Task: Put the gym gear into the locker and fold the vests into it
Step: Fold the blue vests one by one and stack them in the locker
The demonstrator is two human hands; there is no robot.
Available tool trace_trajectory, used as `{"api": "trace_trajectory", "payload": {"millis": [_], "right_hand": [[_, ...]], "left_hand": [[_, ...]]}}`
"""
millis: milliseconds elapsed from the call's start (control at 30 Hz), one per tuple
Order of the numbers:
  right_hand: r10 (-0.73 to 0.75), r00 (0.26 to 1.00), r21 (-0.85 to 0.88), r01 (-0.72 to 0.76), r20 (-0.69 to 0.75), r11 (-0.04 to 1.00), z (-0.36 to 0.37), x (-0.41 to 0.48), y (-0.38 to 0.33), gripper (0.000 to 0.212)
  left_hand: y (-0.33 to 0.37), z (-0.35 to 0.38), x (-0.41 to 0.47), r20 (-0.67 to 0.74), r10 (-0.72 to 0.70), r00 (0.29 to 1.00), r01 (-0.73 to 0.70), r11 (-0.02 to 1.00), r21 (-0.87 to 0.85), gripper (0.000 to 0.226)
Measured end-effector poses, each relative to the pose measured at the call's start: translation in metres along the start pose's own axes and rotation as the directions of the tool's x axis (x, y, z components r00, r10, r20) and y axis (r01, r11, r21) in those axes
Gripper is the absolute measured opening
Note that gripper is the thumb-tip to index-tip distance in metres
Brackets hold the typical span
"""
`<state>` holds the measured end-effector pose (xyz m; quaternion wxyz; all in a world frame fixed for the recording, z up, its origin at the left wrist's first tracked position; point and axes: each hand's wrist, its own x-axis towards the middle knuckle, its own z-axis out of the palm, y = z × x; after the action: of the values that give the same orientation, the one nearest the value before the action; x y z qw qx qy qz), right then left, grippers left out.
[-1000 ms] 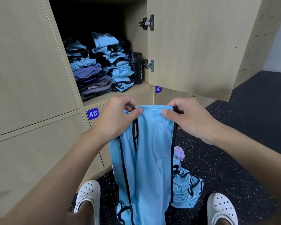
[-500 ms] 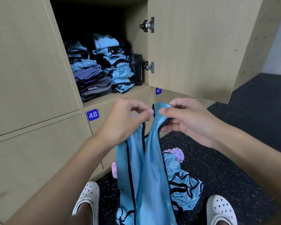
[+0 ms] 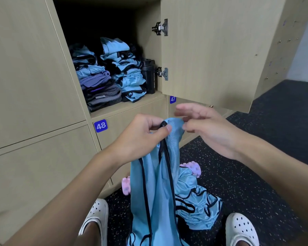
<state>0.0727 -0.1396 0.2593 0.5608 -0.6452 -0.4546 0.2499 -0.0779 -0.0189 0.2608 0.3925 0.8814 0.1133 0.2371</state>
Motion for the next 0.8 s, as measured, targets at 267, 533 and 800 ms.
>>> {"api": "trace_trajectory", "payload": {"millis": [267, 533, 800], "right_hand": [[0.012, 0.999, -0.067, -0.009, 0.041, 0.998, -0.006, 0.002, 0.006, 0.01], [-0.106, 0.993, 0.018, 0.105, 0.056, 0.994, -0.009, -0.012, -0.021, 0.018], [-0.208, 0.974, -0.186, 0.223, 0.093, 0.957, 0.022, -0.013, -0.018, 0.011]], "left_hand": [[-0.011, -0.013, 0.005, -0.036, -0.044, 0.998, 0.04, 0.994, -0.101, 0.025], [-0.02, -0.027, 0.006, -0.091, -0.09, 0.992, 0.086, 0.995, -0.052, 0.016], [0.001, -0.014, 0.008, -0.237, 0.084, 0.968, -0.15, 0.949, -0.278, 0.018]]}}
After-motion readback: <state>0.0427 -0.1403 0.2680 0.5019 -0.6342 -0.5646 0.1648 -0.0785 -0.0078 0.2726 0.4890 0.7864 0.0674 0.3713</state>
